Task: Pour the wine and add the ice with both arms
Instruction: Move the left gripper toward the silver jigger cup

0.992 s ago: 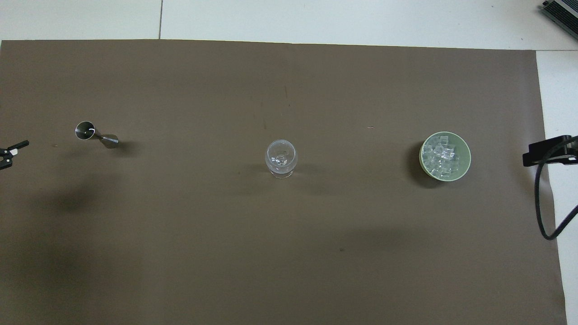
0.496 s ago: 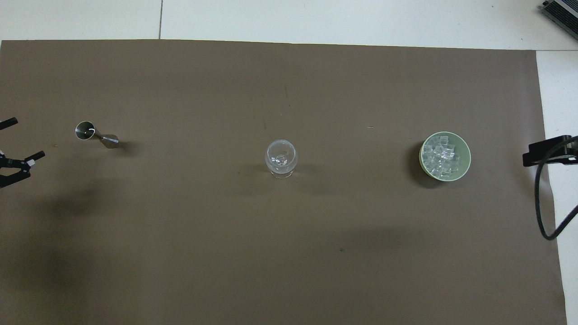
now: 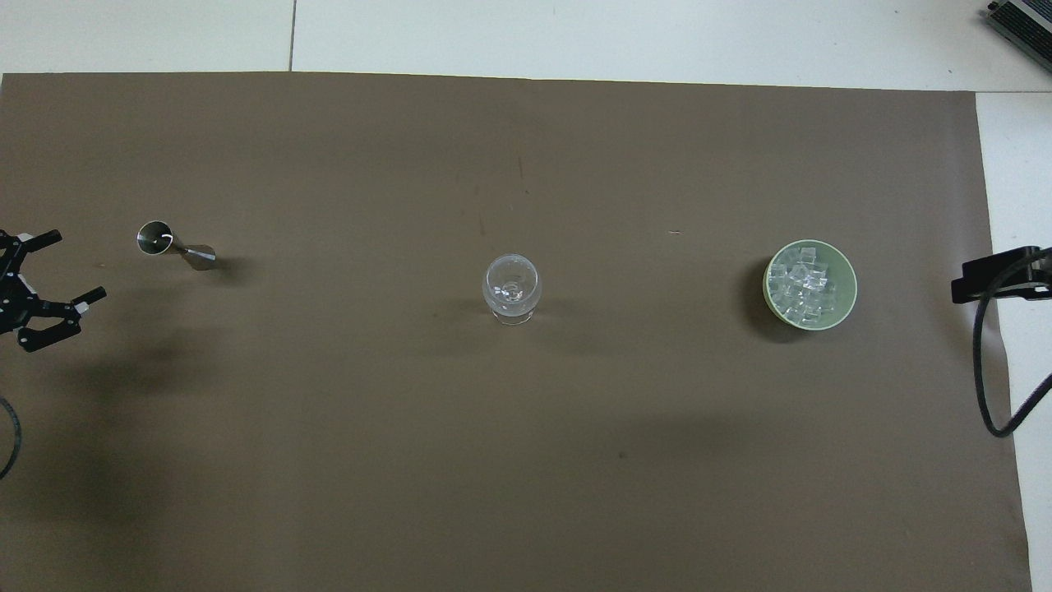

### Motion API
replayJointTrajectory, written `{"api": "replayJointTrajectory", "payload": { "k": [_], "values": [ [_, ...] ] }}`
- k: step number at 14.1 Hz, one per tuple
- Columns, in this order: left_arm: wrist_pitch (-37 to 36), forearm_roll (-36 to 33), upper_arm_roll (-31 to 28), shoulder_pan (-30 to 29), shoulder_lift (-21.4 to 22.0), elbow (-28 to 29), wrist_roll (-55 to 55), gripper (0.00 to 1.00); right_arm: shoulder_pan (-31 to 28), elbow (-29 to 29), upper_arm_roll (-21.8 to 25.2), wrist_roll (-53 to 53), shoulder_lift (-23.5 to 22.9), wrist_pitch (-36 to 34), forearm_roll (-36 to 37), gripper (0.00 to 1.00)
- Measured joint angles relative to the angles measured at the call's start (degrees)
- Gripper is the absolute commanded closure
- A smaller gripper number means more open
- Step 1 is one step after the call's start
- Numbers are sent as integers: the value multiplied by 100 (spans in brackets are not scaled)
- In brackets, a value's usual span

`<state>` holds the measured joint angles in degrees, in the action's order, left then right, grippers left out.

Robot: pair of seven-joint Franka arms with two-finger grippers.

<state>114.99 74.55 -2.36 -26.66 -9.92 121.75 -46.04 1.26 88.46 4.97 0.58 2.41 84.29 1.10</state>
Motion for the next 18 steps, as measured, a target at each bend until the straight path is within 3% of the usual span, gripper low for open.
{"api": "replayJointTrajectory", "payload": {
  "k": [7,18],
  "values": [
    [-32,50,4,-1,-242,82,0,0,0,0,0,0,0,0,0,0],
    [-37,690,105,94,-606,84,256,0,0,0,0,0,0,0,0,0]
  ]
}}
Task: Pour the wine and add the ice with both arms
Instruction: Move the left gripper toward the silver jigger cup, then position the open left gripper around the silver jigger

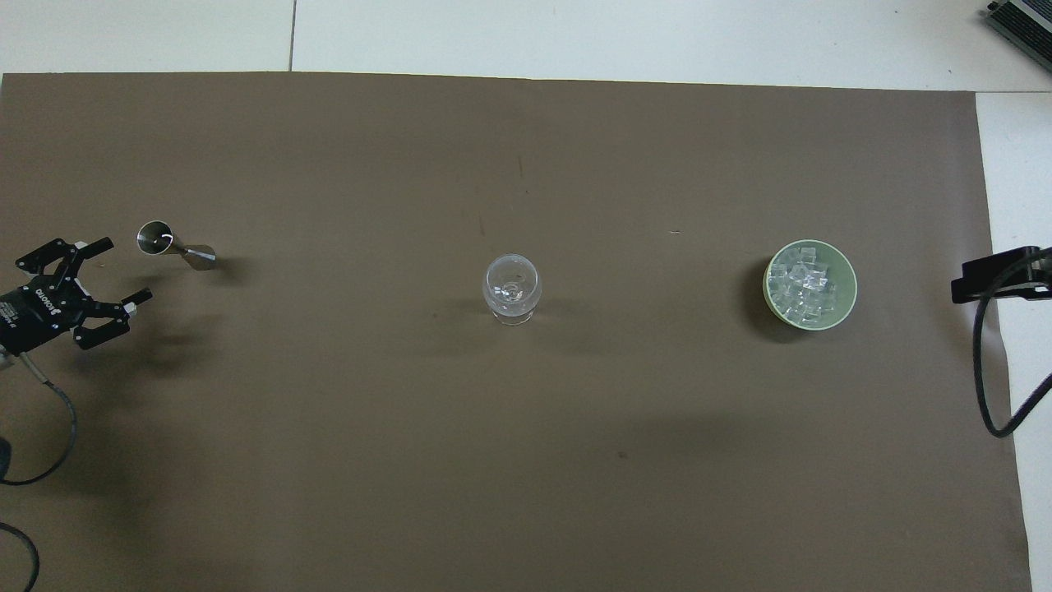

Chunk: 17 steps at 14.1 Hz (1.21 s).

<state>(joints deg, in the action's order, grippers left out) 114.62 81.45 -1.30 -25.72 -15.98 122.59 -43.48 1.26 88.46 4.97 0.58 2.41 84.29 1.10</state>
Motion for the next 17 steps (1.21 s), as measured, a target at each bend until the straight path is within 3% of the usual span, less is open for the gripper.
{"api": "replayJointTrajectory", "payload": {
  "k": [6,17],
  "values": [
    [-38,319,21,1,-375,-1,446,0,0,0,0,0,0,0,0,0],
    [-199,779,80,41,-637,-11,766,0,0,0,0,0,0,0,0,0]
  ]
}}
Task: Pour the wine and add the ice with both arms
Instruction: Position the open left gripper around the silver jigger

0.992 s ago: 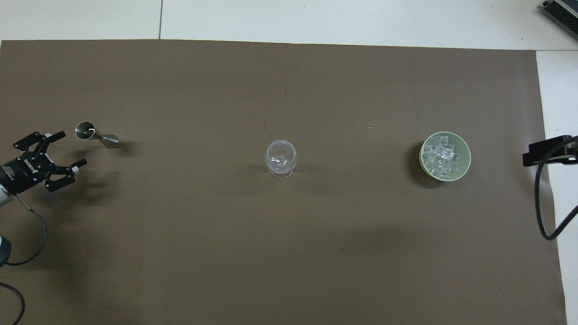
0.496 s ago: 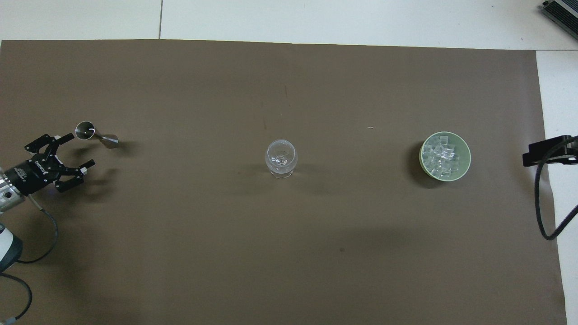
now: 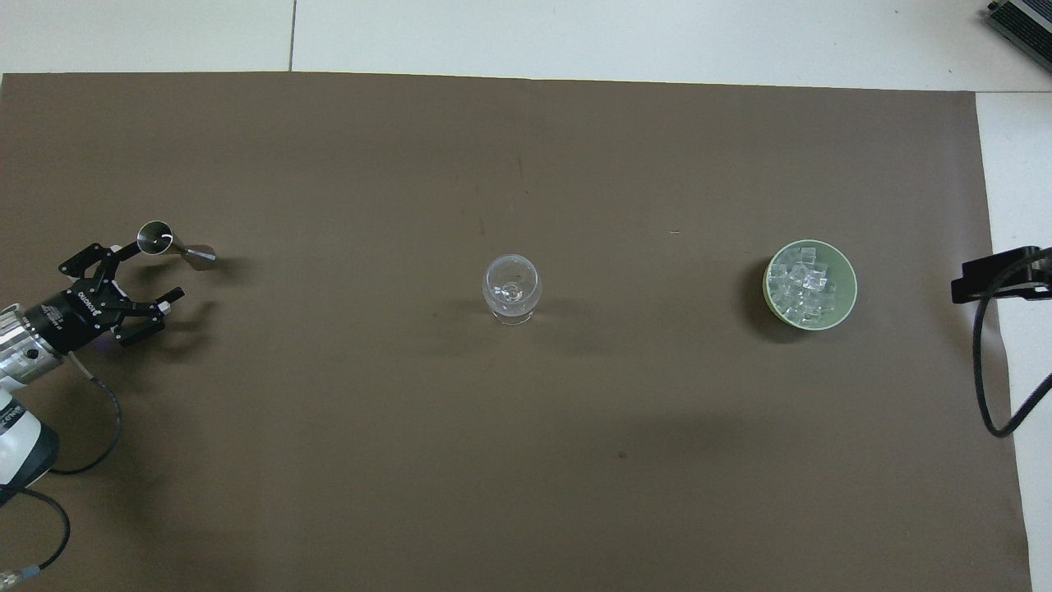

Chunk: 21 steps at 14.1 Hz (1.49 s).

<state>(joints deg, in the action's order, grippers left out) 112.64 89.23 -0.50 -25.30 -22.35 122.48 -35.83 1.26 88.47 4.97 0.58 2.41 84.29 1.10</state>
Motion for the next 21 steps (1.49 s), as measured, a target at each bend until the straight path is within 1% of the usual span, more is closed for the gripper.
{"api": "replayJointTrajectory", "payload": {
  "k": [6,10,21],
  "values": [
    [-8,219,4,106,-48,0,86,0,0,0,0,0,0,0,0,0],
    [-85,308,9,110,-149,0,219,0,0,0,0,0,0,0,0,0],
    [-217,618,22,132,-262,0,323,0,0,0,0,0,0,0,0,0]
  ]
}}
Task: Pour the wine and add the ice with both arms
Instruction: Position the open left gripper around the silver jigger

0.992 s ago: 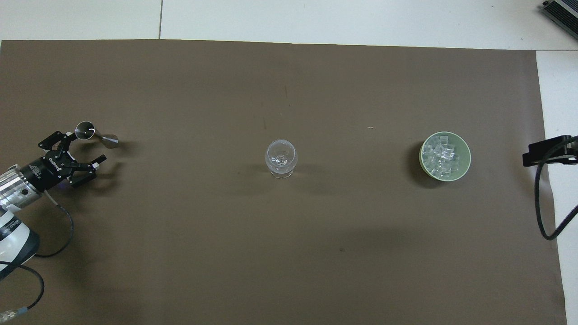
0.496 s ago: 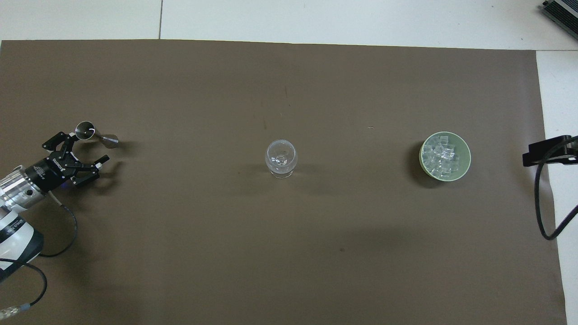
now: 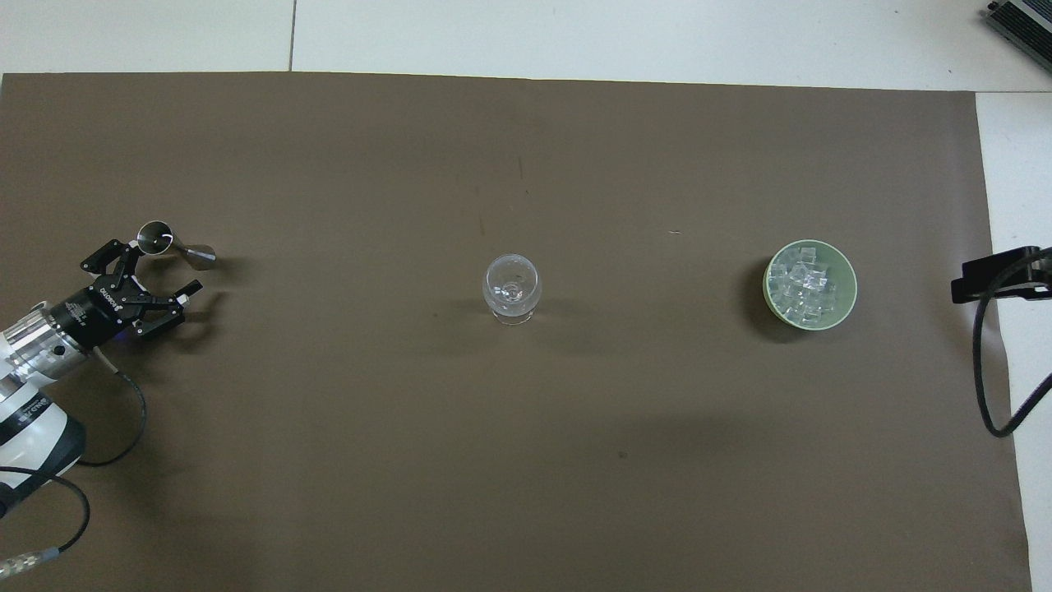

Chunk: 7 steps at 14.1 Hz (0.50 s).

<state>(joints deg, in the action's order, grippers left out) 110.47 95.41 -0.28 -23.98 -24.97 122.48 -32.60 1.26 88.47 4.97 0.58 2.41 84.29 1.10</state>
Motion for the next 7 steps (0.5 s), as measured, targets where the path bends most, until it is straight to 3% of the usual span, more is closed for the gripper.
{"api": "replayJointTrajectory", "payload": {
  "k": [5,7],
  "values": [
    [-10,123,0,70,-1,0,1,0,0,0,0,0,0,0,0,0],
    [-13,158,0,78,-1,0,1,5,0,0,0,0,0,0,0,0]
  ]
}}
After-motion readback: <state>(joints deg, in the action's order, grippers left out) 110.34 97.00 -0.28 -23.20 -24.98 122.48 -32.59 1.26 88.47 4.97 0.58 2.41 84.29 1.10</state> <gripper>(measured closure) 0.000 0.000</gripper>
